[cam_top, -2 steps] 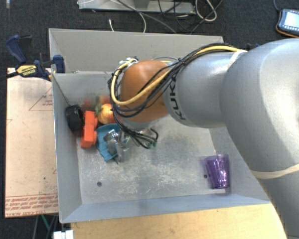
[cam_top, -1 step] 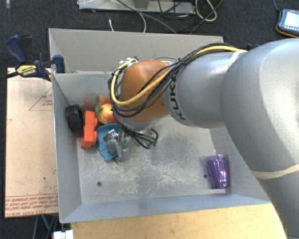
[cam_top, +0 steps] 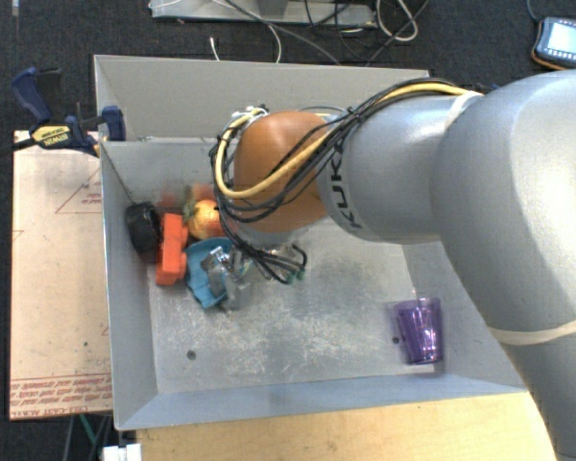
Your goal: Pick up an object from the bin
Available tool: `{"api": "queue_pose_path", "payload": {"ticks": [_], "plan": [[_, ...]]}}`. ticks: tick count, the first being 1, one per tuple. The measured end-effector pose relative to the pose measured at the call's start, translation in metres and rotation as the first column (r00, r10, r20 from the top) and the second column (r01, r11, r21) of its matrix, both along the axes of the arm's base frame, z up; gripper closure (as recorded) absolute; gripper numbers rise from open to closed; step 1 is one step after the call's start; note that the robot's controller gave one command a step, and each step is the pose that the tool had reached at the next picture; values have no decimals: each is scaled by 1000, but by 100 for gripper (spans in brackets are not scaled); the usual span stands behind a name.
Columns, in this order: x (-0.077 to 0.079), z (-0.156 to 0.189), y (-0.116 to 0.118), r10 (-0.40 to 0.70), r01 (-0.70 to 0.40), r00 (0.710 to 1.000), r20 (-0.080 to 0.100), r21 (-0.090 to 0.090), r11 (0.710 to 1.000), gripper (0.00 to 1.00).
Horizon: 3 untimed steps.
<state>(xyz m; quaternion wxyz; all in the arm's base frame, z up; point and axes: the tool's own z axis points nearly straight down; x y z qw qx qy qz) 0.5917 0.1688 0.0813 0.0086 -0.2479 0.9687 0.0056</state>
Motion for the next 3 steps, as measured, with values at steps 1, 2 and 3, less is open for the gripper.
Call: {"api": "queue_pose_path", "payload": {"ticks": [1, 2, 3], "plan": [[-2, 30, 0, 0, 0, 1000, -8, -2, 1000, 100], [0, 70, 0, 0, 0, 1000, -2, 0, 1000, 100], [1, 103, 1, -1, 1, 1000, 4, 1, 1000, 100]]}}
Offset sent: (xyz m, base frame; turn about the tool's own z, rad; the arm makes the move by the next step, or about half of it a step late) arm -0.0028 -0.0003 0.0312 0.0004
